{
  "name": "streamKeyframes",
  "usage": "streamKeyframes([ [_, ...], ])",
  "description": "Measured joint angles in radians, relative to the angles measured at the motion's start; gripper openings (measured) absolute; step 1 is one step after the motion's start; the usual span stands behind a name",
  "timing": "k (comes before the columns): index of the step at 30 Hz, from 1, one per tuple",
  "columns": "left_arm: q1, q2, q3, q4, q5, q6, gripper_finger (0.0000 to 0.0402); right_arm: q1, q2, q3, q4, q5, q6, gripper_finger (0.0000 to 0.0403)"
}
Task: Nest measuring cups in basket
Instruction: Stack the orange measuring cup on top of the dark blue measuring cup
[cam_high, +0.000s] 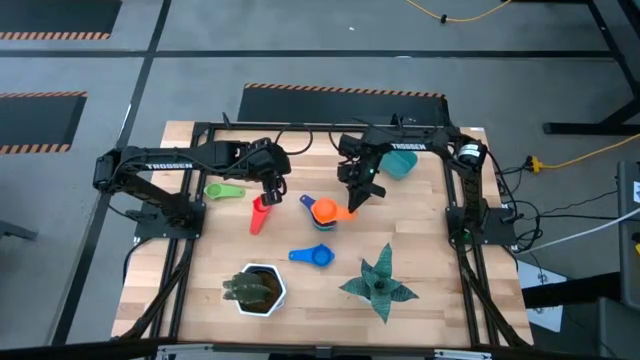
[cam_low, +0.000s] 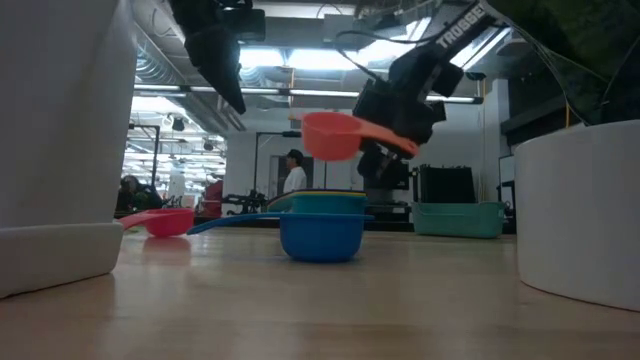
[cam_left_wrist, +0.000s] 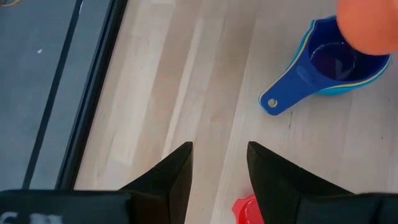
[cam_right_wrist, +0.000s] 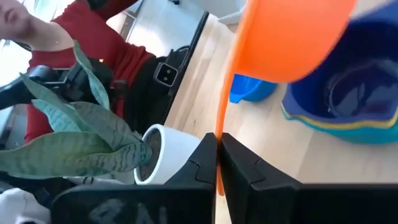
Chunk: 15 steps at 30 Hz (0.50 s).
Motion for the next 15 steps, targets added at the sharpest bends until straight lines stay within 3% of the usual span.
streamKeyframes([
  [15, 0.0, 0.0, 0.0, 0.005, 0.0, 0.0, 0.0146, 0.001, 0.0, -0.103, 0.151, -0.006, 0.093, 0.0013],
])
